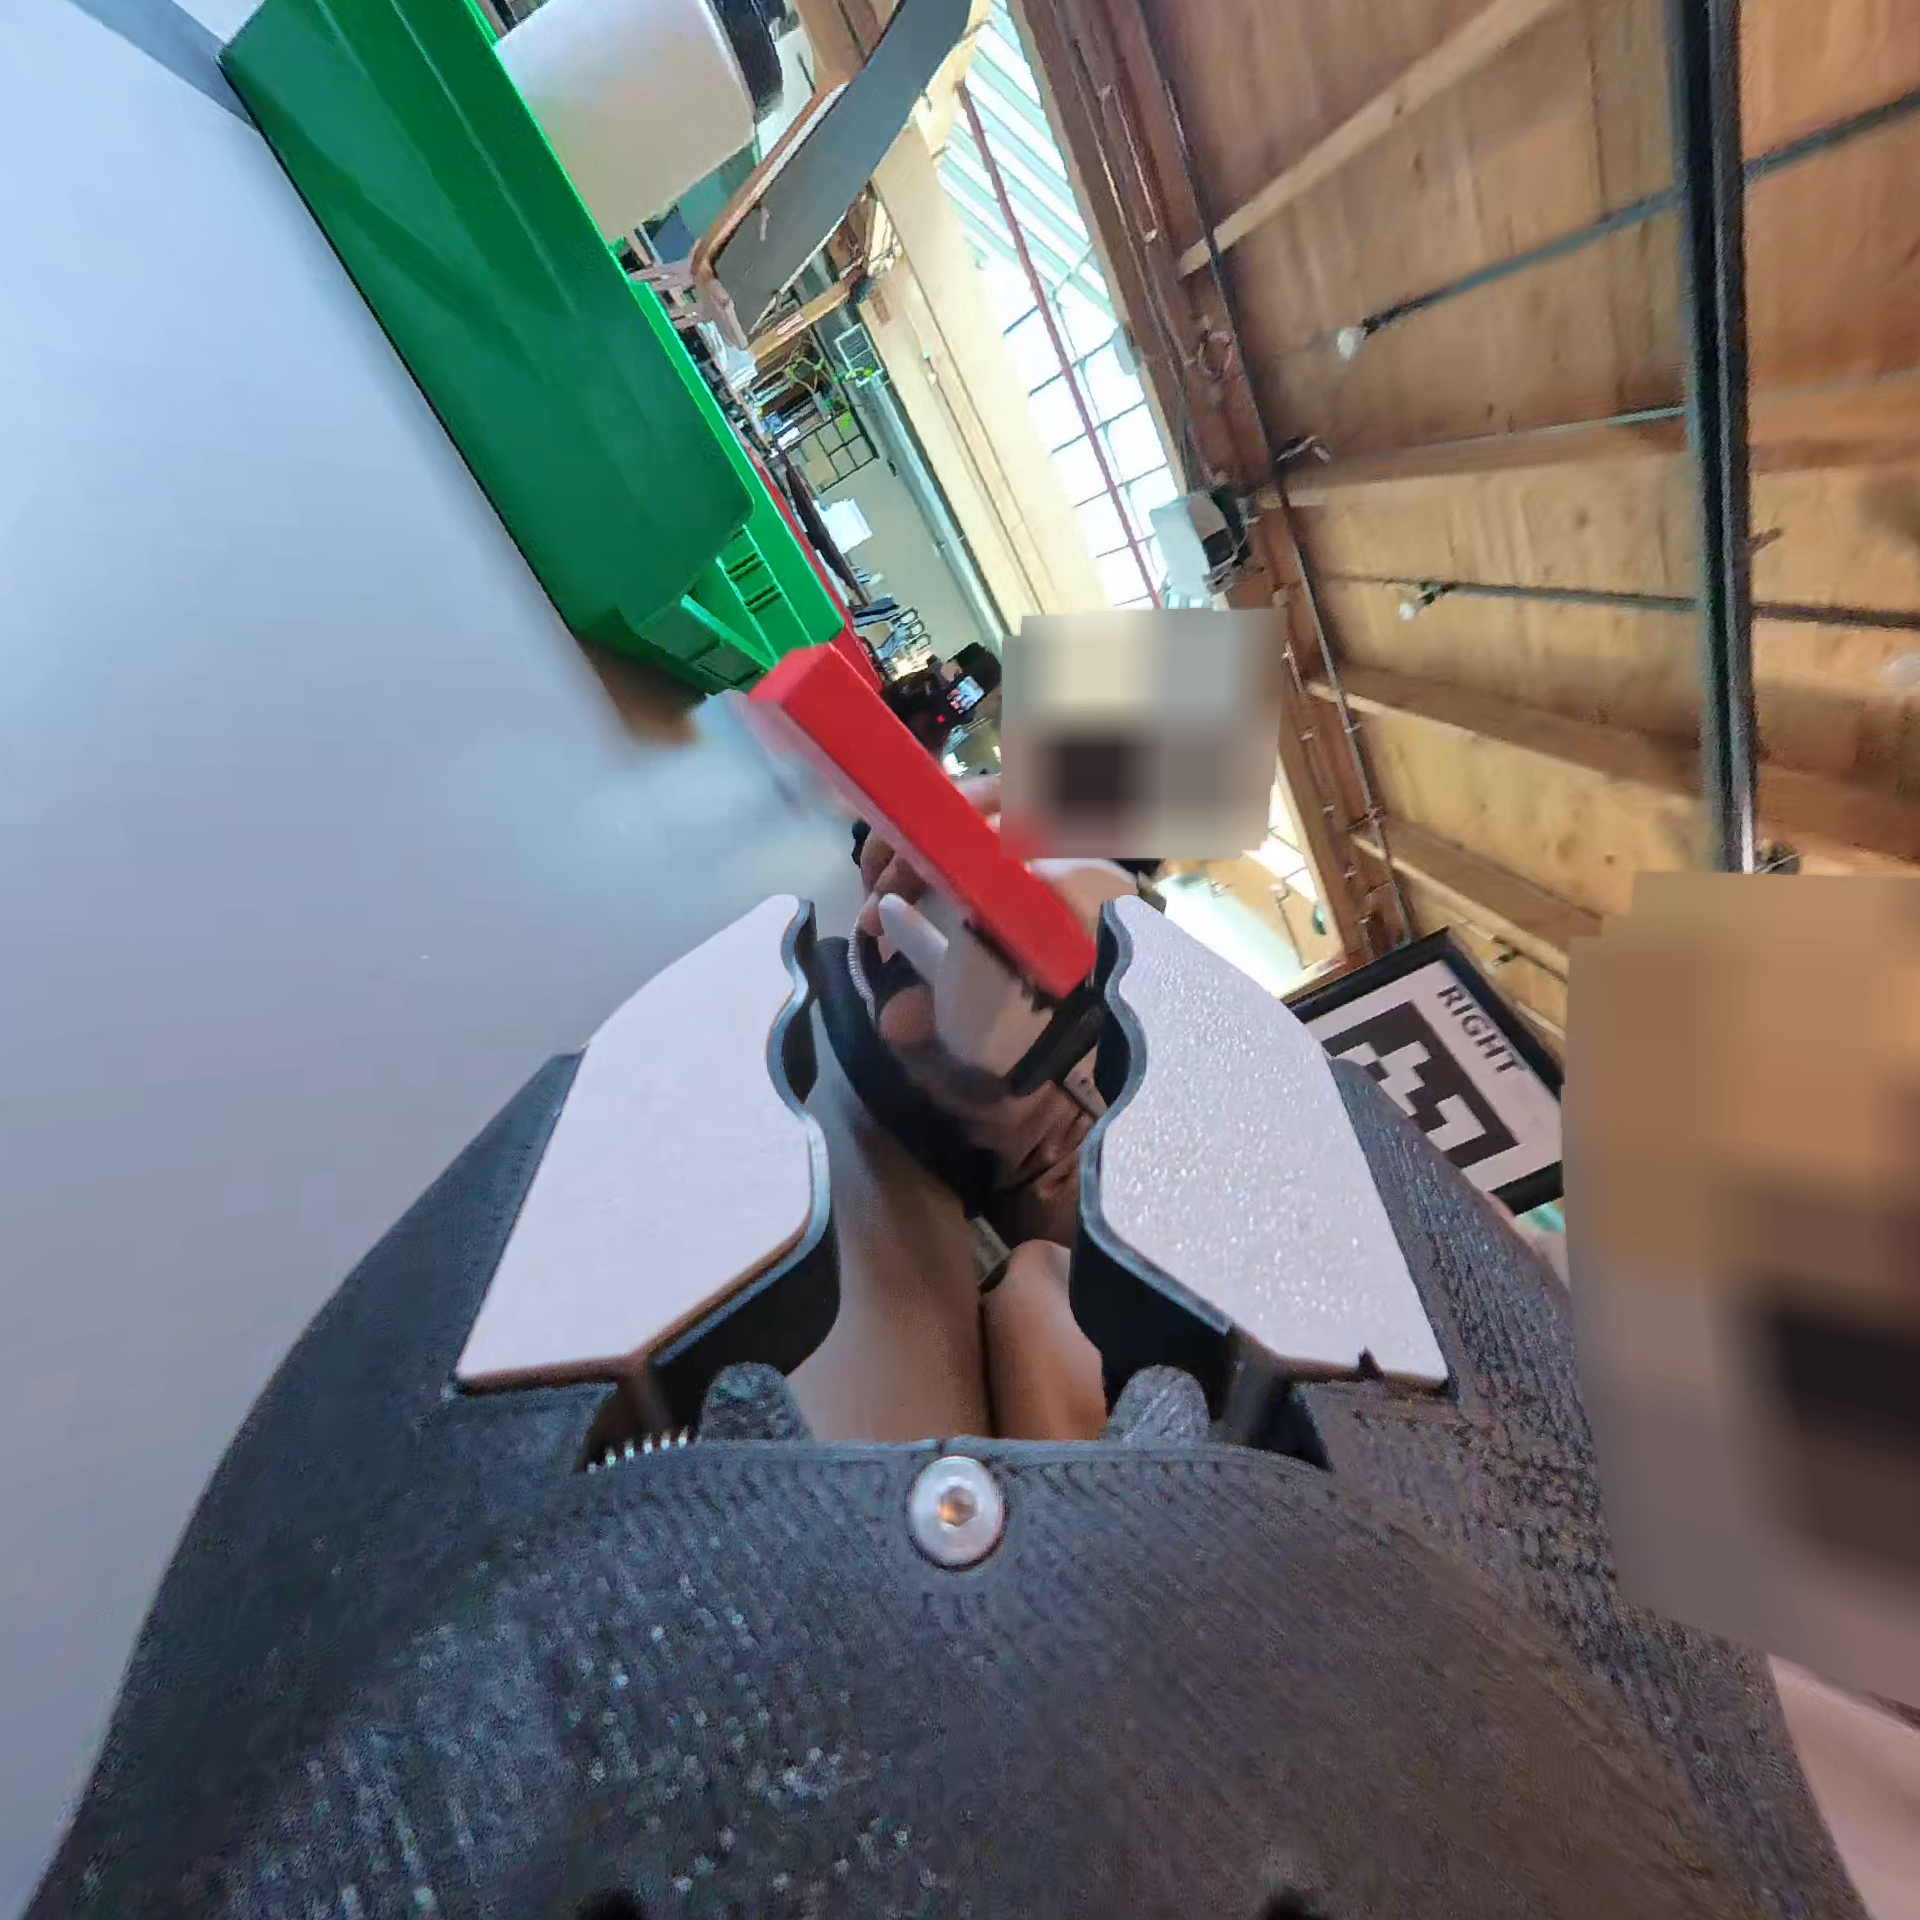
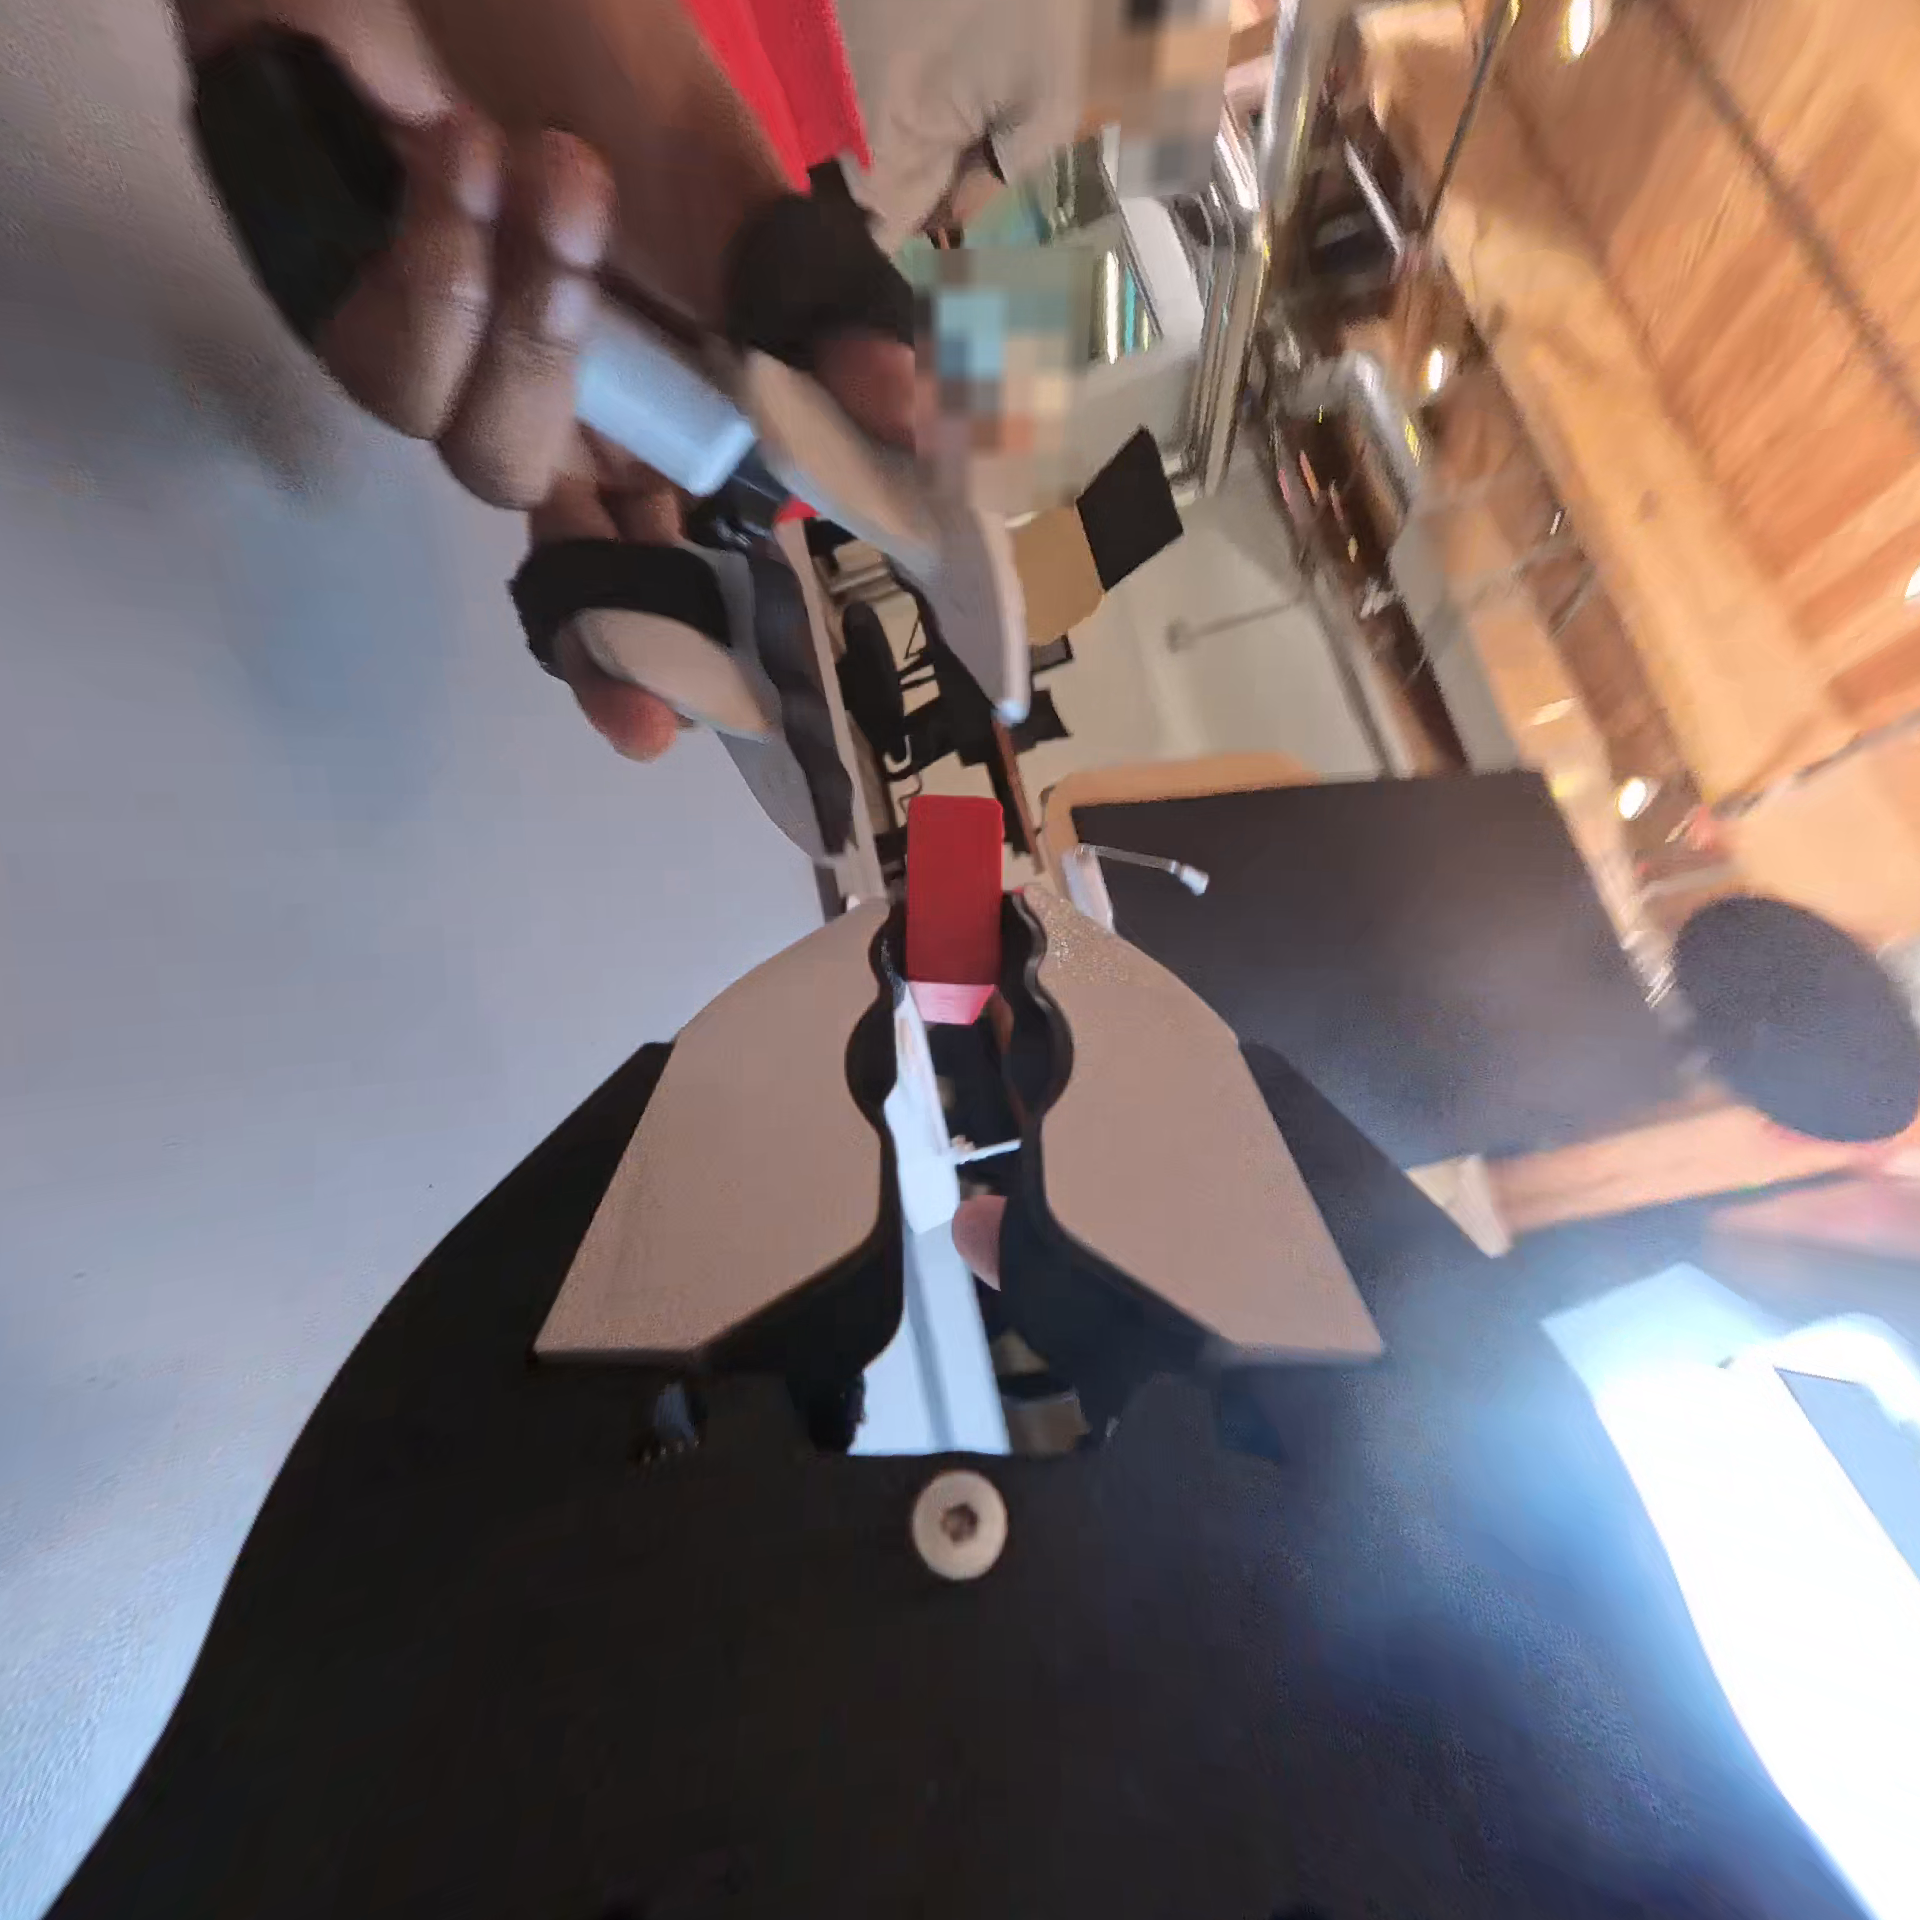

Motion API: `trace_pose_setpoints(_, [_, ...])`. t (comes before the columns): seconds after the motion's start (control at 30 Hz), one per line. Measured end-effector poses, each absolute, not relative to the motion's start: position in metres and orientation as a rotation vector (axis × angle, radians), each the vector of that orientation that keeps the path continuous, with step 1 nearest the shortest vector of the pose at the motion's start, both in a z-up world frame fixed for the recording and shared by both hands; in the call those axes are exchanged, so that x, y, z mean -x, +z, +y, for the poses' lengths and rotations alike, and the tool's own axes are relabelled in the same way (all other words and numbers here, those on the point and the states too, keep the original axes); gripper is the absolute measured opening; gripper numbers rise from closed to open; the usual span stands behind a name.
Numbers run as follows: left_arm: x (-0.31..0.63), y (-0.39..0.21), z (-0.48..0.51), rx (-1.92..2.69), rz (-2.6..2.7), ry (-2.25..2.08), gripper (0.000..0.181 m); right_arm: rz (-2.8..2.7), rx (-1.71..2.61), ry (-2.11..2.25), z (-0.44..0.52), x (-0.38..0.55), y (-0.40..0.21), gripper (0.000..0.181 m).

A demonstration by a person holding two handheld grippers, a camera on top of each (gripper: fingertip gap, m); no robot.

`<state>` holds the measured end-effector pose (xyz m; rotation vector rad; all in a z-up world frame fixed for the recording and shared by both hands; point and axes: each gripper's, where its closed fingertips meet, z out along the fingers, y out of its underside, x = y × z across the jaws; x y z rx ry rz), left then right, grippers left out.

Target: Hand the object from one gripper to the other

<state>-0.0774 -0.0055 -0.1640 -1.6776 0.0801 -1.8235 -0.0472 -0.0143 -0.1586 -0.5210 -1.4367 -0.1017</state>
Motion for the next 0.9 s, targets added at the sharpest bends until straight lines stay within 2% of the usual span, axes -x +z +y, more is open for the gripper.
trace_pose_setpoints(0.07, [0.068, -0.164, -0.01, 1.682, 0.084, -1.871, 0.051, -1.485, 0.397, -0.18, -0.03, 0.056, -0.168, 0.017])
trace_pose_setpoints(0.13, [0.061, -0.172, -0.012, 1.742, 0.12, -1.811, 0.043, -1.515, 0.328, -0.242, -0.039, 0.064, -0.177, 0.017])
trace_pose_setpoints(0.17, [0.062, -0.178, -0.011, 1.779, 0.155, -1.735, 0.027, -1.526, 0.312, -0.258, -0.042, 0.066, -0.18, 0.017])
trace_pose_setpoints(0.23, [0.066, -0.178, -0.012, 1.777, 0.215, -1.683, 0.023, -1.581, 0.369, -0.198, -0.043, 0.068, -0.189, 0.022])
trace_pose_setpoints(0.3, [0.072, -0.171, -0.009, 1.741, 0.257, -1.587, 0.016, -1.638, 0.499, -0.05, -0.044, 0.066, -0.197, 0.03])
trace_pose_setpoints(0.53, [0.077, -0.153, -0.02, 1.608, 0.757, -0.901, 0.016, -1.435, 1.171, 0.81, -0.028, 0.058, -0.174, 0.058])
trace_pose_setpoints(0.7, [0.055, -0.178, -0.038, 1.539, 1.184, -0.387, 0.016, -1.379, 1.145, 1.138, -0.04, 0.05, -0.153, 0.052])
trace_pose_setpoints(0.9, [0.048, -0.203, -0.043, 1.523, 1.386, -0.154, 0.016, -1.661, 1.035, 0.755, -0.049, 0.051, -0.185, 0.021])
